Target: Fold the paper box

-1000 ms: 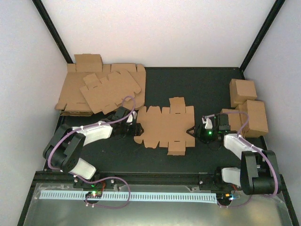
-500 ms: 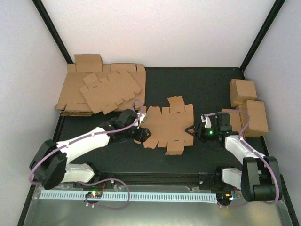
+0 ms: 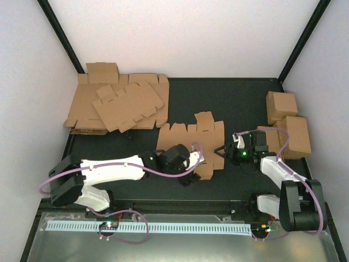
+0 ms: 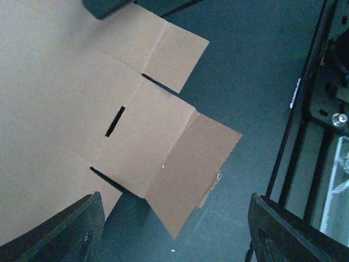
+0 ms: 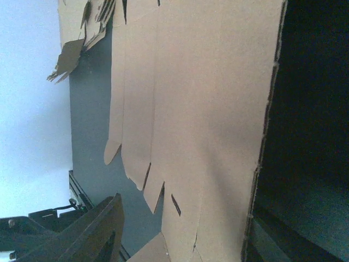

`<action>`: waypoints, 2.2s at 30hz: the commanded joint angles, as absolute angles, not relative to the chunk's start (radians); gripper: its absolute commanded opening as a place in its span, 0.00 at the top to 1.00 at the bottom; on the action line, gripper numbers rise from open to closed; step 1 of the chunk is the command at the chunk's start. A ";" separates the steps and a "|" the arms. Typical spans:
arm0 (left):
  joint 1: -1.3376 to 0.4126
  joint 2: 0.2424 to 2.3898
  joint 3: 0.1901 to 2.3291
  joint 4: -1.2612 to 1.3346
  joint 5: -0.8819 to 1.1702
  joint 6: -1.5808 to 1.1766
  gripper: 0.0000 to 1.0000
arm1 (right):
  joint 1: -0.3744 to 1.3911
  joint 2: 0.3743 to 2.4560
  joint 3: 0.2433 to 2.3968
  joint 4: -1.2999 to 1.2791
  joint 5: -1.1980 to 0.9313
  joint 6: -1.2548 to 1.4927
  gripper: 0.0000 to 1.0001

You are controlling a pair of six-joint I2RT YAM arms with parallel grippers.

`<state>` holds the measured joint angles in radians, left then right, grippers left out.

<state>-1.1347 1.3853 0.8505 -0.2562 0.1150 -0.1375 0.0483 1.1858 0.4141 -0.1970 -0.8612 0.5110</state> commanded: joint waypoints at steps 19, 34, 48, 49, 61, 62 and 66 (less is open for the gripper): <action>-1.279 1.663 1.072 -0.288 -0.071 0.008 0.48 | 0.044 1.243 0.483 -0.203 -0.840 0.473 0.43; -1.307 1.723 1.095 -0.304 -0.134 0.037 0.64 | 0.045 1.263 0.496 -0.197 -0.830 0.475 0.43; -1.377 1.720 1.104 -0.317 -0.283 0.025 0.99 | 0.056 1.278 0.500 -0.213 -0.756 0.456 0.35; -1.378 1.714 1.100 -0.318 -0.284 0.024 0.98 | 0.058 1.278 0.499 -0.211 -0.751 0.454 0.35; -1.385 1.623 1.013 -0.266 -0.278 0.000 0.98 | 0.065 1.284 0.514 -0.223 -0.733 0.434 0.20; -1.388 1.612 1.000 -0.256 -0.275 0.002 0.98 | 0.072 1.284 0.523 -0.225 -0.746 0.431 0.20; -1.397 1.561 0.946 -0.213 -0.271 0.015 0.98 | 0.139 1.290 0.571 -0.252 -0.758 0.422 0.20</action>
<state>-1.3834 1.6222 0.9813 -0.2714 -0.2657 0.0147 0.0837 1.2873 0.5117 -0.2394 -0.7383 0.4465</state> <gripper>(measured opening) 0.024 0.801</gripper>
